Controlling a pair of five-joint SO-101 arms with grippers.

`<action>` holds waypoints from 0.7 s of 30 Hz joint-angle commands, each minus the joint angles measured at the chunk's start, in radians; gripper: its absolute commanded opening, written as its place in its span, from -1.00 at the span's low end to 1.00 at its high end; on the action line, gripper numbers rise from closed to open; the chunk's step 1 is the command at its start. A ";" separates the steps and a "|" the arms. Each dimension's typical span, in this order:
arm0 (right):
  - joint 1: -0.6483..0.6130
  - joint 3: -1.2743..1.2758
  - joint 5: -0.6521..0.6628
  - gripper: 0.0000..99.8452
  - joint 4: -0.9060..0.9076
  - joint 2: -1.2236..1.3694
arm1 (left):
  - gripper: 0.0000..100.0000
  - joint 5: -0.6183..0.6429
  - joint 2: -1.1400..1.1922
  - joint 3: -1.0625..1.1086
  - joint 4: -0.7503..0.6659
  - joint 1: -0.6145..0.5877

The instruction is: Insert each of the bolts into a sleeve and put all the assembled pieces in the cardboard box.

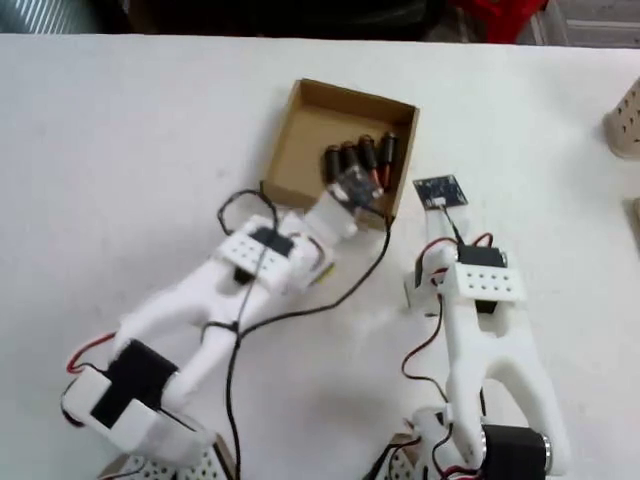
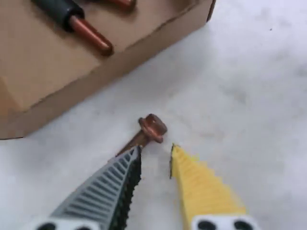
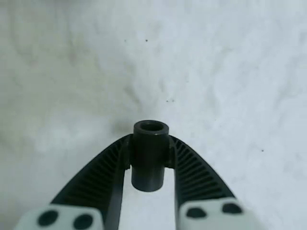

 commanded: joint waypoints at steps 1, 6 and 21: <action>0.010 -0.006 0.000 -0.97 -0.015 -0.025 | -0.56 -0.100 -0.025 -0.176 0.112 -0.101; 0.010 -0.005 0.000 -0.97 -0.035 -0.024 | -0.53 -0.299 0.154 -0.307 0.209 -0.107; 0.004 0.005 0.002 -0.97 -0.036 -0.024 | -0.53 -0.532 0.321 -0.465 0.295 -0.093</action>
